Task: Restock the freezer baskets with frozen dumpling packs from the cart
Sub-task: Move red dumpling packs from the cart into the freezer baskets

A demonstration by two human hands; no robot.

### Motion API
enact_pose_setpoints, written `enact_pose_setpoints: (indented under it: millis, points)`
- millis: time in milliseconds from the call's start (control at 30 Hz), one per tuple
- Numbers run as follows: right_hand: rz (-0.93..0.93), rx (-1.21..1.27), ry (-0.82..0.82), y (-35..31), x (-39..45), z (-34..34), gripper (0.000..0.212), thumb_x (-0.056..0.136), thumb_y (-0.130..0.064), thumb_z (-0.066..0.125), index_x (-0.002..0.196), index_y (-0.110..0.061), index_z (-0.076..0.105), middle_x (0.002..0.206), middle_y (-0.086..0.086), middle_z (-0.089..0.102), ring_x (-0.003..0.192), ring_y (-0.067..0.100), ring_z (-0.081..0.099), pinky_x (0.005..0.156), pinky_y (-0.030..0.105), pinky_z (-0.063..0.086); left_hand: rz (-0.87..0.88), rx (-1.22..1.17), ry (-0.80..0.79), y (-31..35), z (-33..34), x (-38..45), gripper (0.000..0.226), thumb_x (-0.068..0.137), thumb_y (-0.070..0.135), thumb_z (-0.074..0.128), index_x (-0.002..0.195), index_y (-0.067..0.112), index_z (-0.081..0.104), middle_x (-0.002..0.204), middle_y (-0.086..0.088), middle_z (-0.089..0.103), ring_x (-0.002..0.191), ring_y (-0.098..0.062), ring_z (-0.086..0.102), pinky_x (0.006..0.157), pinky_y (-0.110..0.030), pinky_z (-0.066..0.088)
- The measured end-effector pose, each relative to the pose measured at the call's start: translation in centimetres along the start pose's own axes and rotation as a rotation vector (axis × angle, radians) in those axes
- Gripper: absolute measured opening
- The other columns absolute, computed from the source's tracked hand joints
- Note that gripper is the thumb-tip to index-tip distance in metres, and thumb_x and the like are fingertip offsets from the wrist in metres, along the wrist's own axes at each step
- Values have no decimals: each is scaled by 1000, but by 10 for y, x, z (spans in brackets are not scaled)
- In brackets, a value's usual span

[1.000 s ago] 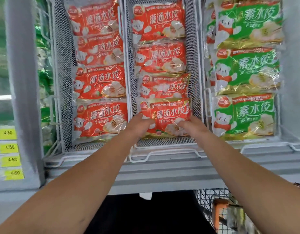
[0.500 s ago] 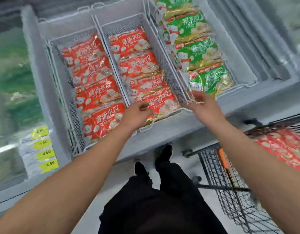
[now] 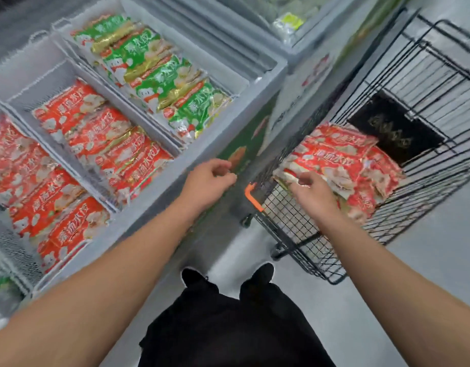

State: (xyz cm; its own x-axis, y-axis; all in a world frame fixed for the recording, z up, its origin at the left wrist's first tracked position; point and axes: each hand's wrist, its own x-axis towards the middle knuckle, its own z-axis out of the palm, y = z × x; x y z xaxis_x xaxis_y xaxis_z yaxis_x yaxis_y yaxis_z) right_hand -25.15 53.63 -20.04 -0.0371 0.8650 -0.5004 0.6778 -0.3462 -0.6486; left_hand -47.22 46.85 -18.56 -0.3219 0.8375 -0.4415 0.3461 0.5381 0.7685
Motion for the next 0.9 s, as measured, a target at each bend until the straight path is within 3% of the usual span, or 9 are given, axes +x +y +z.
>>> enact_pose_setpoints:
  millis: [100, 200, 367, 500, 633, 733, 800, 900]
  points:
    - [35, 28, 30, 46, 7, -39, 46, 90, -26, 63, 133, -17, 52, 130, -1, 58, 95, 15, 59, 79, 31, 45, 6, 49, -58, 26, 52, 5, 32, 81, 29, 71, 113, 24, 70, 106, 4, 72, 104, -14, 66, 99, -30, 48]
    - [90, 59, 56, 83, 12, -72, 47, 91, -27, 64, 134, -14, 52, 129, -2, 56, 84, 8, 56, 70, 28, 45, 23, 71, -118, 45, 102, 14, 32, 83, 29, 69, 115, 24, 69, 109, 5, 71, 105, -15, 66, 97, -32, 51]
    - [177, 124, 90, 127, 18, -100, 46, 89, -29, 67, 131, -14, 55, 127, 1, 59, 106, 19, 58, 89, 32, 46, 10, 96, -206, 66, 156, 25, 33, 83, 32, 69, 115, 23, 67, 109, 3, 72, 86, -14, 63, 92, -42, 55]
    - [229, 162, 88, 148, 30, -113, 41, 92, -23, 64, 131, -14, 55, 127, 1, 56, 112, 19, 53, 92, 31, 42, -17, 147, -265, 78, 184, 43, 47, 78, 38, 67, 120, 18, 67, 112, 1, 71, 102, -21, 68, 97, -46, 54]
    - [298, 212, 104, 155, 53, -120, 41, 93, -23, 63, 132, -13, 53, 120, -2, 53, 94, 12, 53, 86, 31, 46, -38, 196, -308, 85, 204, 75, 44, 80, 37, 66, 120, 18, 66, 113, -1, 70, 105, -23, 67, 97, -48, 53]
    - [360, 231, 123, 163, 82, -122, 43, 94, -26, 63, 133, -12, 53, 119, -1, 54, 101, 15, 52, 88, 30, 44, -26, 226, -358, 96, 221, 105, 45, 75, 39, 64, 116, 21, 65, 111, -2, 70, 106, -25, 67, 97, -47, 53]
    - [401, 249, 131, 166, 101, -120, 44, 94, -27, 63, 134, -12, 51, 121, 0, 55, 106, 17, 52, 89, 30, 43, -18, 253, -400, 102, 232, 126, 42, 84, 34, 67, 122, 18, 65, 114, 0, 69, 108, -22, 65, 99, -44, 51]
    - [477, 291, 139, 168, 131, -116, 51, 90, -19, 64, 137, -13, 46, 118, -4, 52, 104, 17, 54, 79, 27, 43, -41, 305, -437, 103, 246, 158, 43, 91, 30, 66, 131, 15, 62, 119, 3, 65, 114, -17, 61, 104, -39, 48]
